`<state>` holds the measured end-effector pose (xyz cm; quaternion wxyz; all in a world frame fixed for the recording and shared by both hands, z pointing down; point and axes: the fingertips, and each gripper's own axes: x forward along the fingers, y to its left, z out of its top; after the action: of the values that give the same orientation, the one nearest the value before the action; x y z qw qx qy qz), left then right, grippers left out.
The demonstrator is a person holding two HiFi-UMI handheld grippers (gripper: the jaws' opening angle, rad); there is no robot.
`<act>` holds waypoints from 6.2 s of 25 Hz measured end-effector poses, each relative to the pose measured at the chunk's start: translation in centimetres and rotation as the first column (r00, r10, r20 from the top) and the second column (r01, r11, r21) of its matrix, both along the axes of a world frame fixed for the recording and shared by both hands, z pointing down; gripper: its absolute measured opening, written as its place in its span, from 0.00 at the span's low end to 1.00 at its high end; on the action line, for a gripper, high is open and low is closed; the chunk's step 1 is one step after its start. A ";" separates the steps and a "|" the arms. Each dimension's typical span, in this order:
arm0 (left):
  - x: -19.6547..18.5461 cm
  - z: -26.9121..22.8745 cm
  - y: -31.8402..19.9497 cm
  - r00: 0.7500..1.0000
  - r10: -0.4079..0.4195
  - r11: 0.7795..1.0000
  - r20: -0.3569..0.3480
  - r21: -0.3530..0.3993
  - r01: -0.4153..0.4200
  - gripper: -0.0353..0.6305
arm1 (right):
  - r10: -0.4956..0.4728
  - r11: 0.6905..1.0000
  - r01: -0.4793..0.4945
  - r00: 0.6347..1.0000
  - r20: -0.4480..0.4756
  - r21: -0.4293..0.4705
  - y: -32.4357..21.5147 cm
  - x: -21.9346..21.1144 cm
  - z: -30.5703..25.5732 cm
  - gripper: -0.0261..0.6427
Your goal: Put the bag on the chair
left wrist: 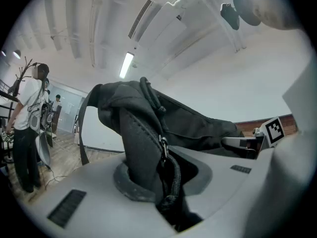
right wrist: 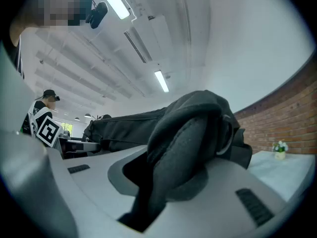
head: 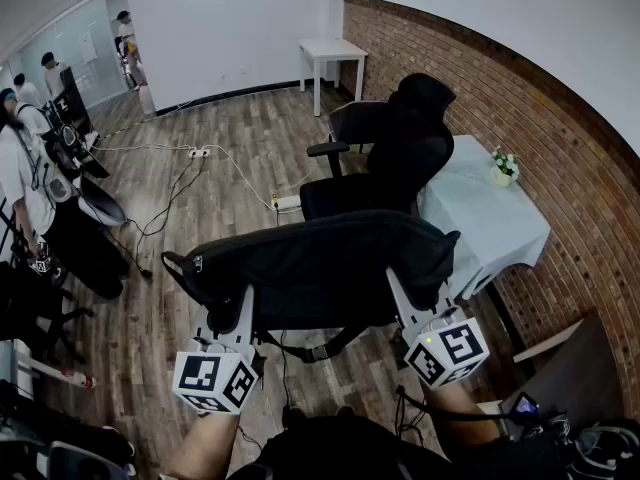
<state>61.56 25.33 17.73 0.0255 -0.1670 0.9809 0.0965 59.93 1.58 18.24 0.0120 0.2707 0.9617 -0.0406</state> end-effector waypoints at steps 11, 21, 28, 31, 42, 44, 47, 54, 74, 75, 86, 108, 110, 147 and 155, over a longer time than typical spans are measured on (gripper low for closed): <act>0.4 -0.1 -0.1 1.000 0.003 1.000 0.001 0.004 -0.003 0.18 | 0.007 1.000 -0.007 1.000 -0.006 -0.005 -0.1 0.3 0.0 0.16; 0.2 0.3 1.1 1.000 0.001 1.000 0.005 0.028 -0.001 0.18 | -0.025 1.000 0.025 1.000 0.012 0.009 1.2 0.6 -0.4 0.16; -0.3 0.5 3.0 1.000 0.001 0.999 -0.002 0.037 -0.001 0.17 | -0.022 1.000 0.022 1.000 -0.004 0.010 3.0 -0.1 0.0 0.16; -0.7 0.8 3.9 1.000 0.008 0.999 0.009 0.043 -0.009 0.17 | -0.016 1.000 0.016 1.000 -0.005 0.012 3.9 -0.5 0.2 0.16; -1.6 1.5 7.6 0.999 0.034 0.998 0.020 0.048 -0.035 0.17 | -0.002 1.000 0.003 1.000 -0.004 0.018 7.5 -1.0 1.1 0.16; -2.1 1.6 7.5 0.999 0.031 0.998 0.019 0.049 -0.032 0.17 | -0.007 1.000 0.007 1.000 -0.003 0.022 7.4 -1.5 1.1 0.16; -3.3 1.3 7.2 1.000 0.020 0.999 0.024 0.040 -0.021 0.17 | -0.020 1.000 0.020 1.000 0.001 0.011 7.1 -3.0 1.0 0.16; -7.3 0.7 6.6 1.000 -0.016 0.999 0.024 0.027 0.016 0.17 | -0.062 0.998 0.062 0.998 0.017 0.003 6.7 -7.8 0.4 0.16; -21.4 -0.4 0.3 0.997 -0.083 0.996 -0.004 0.011 0.083 0.17 | -0.148 0.989 0.148 0.989 0.025 -0.021 0.8 -23.0 -0.7 0.16; -22.0 -0.4 -0.1 0.996 -0.086 0.996 -0.005 0.010 0.086 0.17 | -0.152 0.988 0.153 0.988 0.028 -0.022 0.4 -23.7 -0.8 0.16; -26.6 0.3 -3.0 0.994 -0.110 0.994 -0.025 -0.007 0.110 0.17 | -0.182 0.983 0.182 0.983 0.024 -0.018 -2.2 -28.8 -0.7 0.16; -43.6 0.8 4.7 0.999 -0.048 0.999 -0.010 0.005 0.048 0.17 | -0.137 0.990 0.138 0.990 0.021 -0.033 5.1 -44.8 0.6 0.16; -45.4 0.8 6.2 0.999 -0.044 0.999 -0.009 0.007 0.044 0.17 | -0.131 0.991 0.132 0.991 0.018 -0.033 6.6 -46.5 0.7 0.16; -70.7 2.1 11.4 0.984 0.175 0.985 -0.032 -0.006 -0.175 0.17 | 0.076 0.997 -0.077 0.997 -0.025 -0.026 11.4 -67.7 2.4 0.16; -79.4 2.3 7.2 0.962 0.268 0.963 -0.046 -0.018 -0.269 0.17 | 0.172 0.984 -0.174 0.985 -0.031 -0.040 7.6 -73.7 2.7 0.16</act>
<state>-17.80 32.50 20.01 -0.0112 -0.2967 0.9506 0.0910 -13.74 9.23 20.98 0.0080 0.1853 0.9806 -0.0637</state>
